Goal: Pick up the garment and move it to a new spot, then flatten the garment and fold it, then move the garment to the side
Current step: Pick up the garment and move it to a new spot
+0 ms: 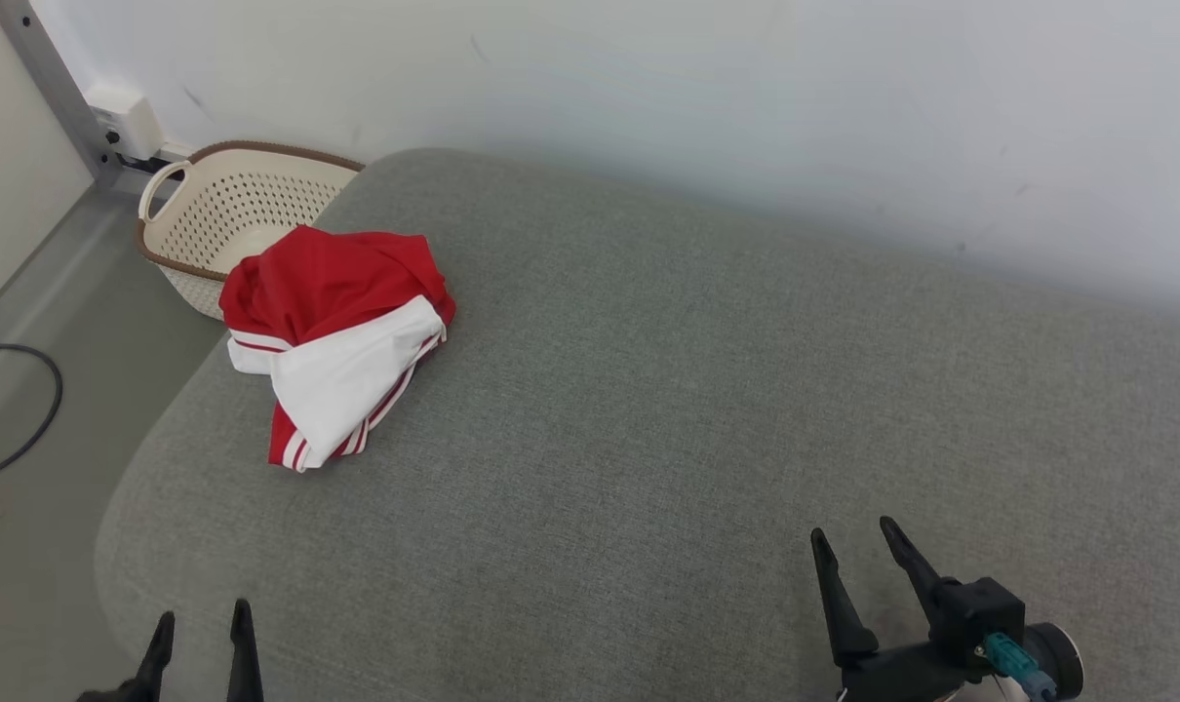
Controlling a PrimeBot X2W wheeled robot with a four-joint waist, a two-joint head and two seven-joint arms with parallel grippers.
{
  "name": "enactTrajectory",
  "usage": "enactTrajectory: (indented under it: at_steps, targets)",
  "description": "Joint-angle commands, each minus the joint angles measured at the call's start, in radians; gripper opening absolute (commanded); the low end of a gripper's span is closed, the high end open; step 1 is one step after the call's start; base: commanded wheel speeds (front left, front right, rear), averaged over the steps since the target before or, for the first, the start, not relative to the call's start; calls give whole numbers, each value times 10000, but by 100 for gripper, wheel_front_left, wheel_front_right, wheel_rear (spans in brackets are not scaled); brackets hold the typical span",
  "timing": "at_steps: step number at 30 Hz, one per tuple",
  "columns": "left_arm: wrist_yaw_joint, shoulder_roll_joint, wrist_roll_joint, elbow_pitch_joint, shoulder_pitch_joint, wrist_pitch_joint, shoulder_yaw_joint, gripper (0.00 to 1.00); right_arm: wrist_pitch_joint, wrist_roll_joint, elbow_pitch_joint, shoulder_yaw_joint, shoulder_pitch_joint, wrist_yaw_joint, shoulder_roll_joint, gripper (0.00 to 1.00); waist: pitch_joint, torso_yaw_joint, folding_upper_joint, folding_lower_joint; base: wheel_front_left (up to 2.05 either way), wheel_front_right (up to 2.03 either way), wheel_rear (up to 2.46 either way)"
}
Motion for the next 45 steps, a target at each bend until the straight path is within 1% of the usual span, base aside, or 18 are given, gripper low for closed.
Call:
enactTrajectory:
  at_steps: [1, 3, 4, 6, 9, 11, 14, 18, 21, 24, 31, 35, 40, 42, 45]
  targets:
    - [-155, 19, -55, 131, -352, -3, -2, 100, -1, -111, -43, 42, -161, 0, -130, 100, 358, -219, 0, -1, 0, 0, 0]
    - [-421, 232, -103, 488, -1061, -3, 86, 100, -1, -154, -183, 76, -368, 0, -358, 100, 825, -392, 0, -1, 0, 0, 0]
    - [-480, 307, -95, 629, -1339, -3, 100, 100, -1, -176, -237, 93, -445, 0, -433, 100, 1008, -463, 0, -1, 0, 0, 0]
    - [-541, 378, -196, 969, -1965, -3, 244, 100, 1, -173, -312, 118, -626, 0, -578, 100, 1353, -600, 0, -1, 0, 0, 0]
    - [-692, 801, -316, 1561, -2926, -3, 509, 100, 1, -184, -441, 359, -1009, 0, -785, 100, 1897, -893, 0, -1, 0, 0, 0]
    - [-752, 875, -297, 1973, -3416, -3, 549, 100, 0, -175, -494, 466, -1191, -1, -923, 100, 2176, -1083, 0, -1, 0, 0, 0]
    - [-864, 1246, -220, 2418, -4176, -3, 536, 100, 0, -172, -603, 435, -1419, 0, -1078, 100, 2549, -1339, 0, -1, 0, 0, 0]
    - [-1036, 1589, -412, 3002, -4957, -3, 453, 100, 0, -184, -713, 320, -1580, 0, -1295, 100, 2977, -1598, 0, -1, 0, 0, 0]
    - [-1104, 1703, -588, 3369, -5347, -3, 358, 100, 1, -181, -762, 279, -1552, 0, -1436, 100, 3190, -1735, 0, -1, 0, 0, 0]
    - [-1126, 1878, -1030, 3900, -5751, -3, 204, 100, 1, -196, -888, 267, -1596, 0, -1579, 100, 3447, -1897, 0, -1, 0, 0, 0]
    - [-1139, 1955, -1644, 4281, -6021, -3, 57, 100, 6, -193, -928, 238, -1696, 0, -1666, 100, 3663, -2017, 0, -1, 0, 0, 0]
    - [-1128, 1960, -1722, 4363, -6058, -3, 333, 100, 9, -186, -897, 199, -1722, -1, -1668, 100, 3721, -2047, 0, -1, 0, 0, 0]
    - [-697, 1756, -1158, 3555, -5753, -3, 806, 100, 9, -204, -871, 157, -1690, -1, -1645, 100, 3762, -2011, 0, -1, 0, 0, 0]
    - [-573, 1691, -1001, 3549, -5676, -3, 955, 100, 10, -180, -825, 170, -1647, -1, -1640, 100, 3761, -1991, 0, -1, 0, 0, 0]
    - [-538, 1629, -910, 3543, -5697, -3, 1124, 100, 10, -192, -787, 241, -1658, 0, -1598, 100, 3787, -1990, 0, -1, 0, 0, 0]
